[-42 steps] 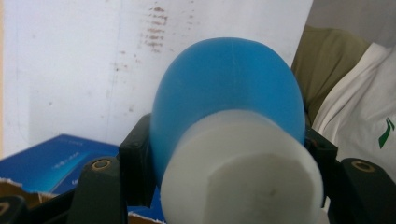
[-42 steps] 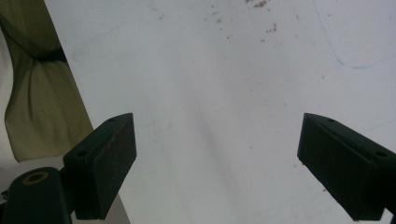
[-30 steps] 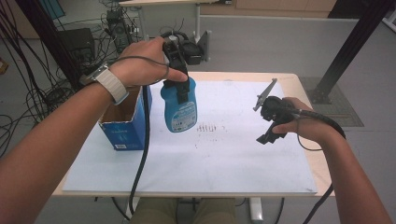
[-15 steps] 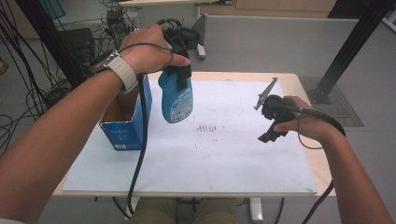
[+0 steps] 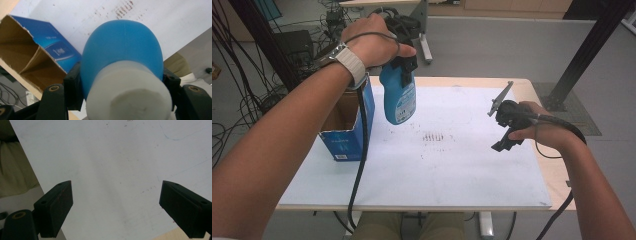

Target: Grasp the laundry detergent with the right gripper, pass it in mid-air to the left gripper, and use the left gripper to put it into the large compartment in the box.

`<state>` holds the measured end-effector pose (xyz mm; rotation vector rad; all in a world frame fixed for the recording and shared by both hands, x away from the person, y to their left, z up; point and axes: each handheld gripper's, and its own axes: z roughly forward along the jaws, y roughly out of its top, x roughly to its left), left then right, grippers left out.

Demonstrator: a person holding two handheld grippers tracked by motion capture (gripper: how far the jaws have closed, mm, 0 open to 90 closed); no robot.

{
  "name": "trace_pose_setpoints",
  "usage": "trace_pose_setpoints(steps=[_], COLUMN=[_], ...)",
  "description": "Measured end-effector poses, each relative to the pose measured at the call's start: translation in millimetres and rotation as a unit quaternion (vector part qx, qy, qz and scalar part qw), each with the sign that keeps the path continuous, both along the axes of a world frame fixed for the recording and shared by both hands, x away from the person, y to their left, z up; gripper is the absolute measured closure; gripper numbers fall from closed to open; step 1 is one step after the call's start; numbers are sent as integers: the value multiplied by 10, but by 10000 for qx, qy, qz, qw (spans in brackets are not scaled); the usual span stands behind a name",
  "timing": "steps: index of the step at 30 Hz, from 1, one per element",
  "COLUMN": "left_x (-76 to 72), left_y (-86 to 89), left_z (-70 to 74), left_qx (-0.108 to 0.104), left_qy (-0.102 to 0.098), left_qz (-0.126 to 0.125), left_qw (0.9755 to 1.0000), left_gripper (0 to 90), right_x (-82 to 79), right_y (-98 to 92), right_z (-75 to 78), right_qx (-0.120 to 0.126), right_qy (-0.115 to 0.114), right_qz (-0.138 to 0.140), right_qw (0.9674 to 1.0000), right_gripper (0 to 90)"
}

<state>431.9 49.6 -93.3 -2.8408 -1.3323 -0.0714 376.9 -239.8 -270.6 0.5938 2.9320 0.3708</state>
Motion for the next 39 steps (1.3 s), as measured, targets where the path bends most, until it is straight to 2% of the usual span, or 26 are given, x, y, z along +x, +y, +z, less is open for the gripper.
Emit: trace_pose_setpoints(steps=[6, 13, 18, 21, 26, 30, 35, 39], left_x=[34, 65, 79, 92, 116, 129, 139, 138], left_y=[86, 238, 329, 394, 511, 605, 744, 823], left_z=[76, 195, 250, 279, 307, 335, 374, 395], left_qx=[-11, -4, 13, 29, -37, -12, -69, -26], left_qy=[13, 20, 29, 84, 128, 135, 119, 86], left_qz=[372, 862, 1233, 1493, 1732, 1911, 2176, 2297], left_qw=[9993, 9963, 9924, 9887, 9848, 9815, 9759, 9732], left_gripper=[376, 376, 377, 376, 377, 376, 377, 377], right_x=[-2, 9, 37, 55, 79, 98, 119, 141], right_y=[-22, -38, -13, 11, 31, 31, 54, 76], right_z=[5, 12, 32, 37, 41, 49, 56, 60], right_qx=[15, 13, 49, 51, 22, 3, 7, -14], right_qy=[13, 6, -47, -52, -76, -82, -105, -137], right_qz=[54, 101, 161, 194, 226, 234, 275, 296], right_qw=[10000, 9999, 9998, 9998, 9997, 9997, 9996, 9995], right_gripper=[118, 117, 114, 114, 114, 114, 114, 114])
